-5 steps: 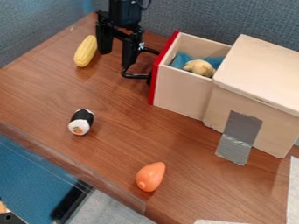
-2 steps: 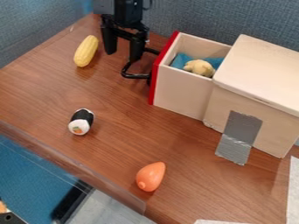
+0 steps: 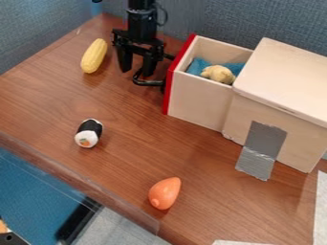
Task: Close the drawer
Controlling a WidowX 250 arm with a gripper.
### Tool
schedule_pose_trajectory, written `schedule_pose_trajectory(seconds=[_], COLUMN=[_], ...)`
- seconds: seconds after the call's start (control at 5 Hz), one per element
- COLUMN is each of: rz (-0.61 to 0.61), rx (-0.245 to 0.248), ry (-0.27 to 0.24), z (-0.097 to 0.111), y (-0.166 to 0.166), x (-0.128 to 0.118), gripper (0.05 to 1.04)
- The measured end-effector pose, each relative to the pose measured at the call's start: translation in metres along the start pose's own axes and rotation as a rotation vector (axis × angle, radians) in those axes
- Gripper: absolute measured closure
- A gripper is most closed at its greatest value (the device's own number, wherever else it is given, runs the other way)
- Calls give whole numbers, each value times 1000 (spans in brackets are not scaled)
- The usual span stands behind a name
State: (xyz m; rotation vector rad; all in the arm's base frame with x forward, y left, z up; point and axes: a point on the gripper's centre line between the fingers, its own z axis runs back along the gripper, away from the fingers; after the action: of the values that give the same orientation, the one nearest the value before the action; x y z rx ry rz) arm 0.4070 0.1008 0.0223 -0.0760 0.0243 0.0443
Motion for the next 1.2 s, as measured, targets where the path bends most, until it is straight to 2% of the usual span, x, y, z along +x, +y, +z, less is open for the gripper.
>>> schedule_pose_trajectory(seconds=[0.2, 0.4, 0.6, 1.2], rz=[20, 8, -27, -180], rx=[-19, -60, -74, -79], ry=[-11, -31, -33, -62], z=[0, -1, -2, -3], y=[-4, -15, -31, -94], x=[2, 6, 8, 20], gripper=[723, 915, 949, 953])
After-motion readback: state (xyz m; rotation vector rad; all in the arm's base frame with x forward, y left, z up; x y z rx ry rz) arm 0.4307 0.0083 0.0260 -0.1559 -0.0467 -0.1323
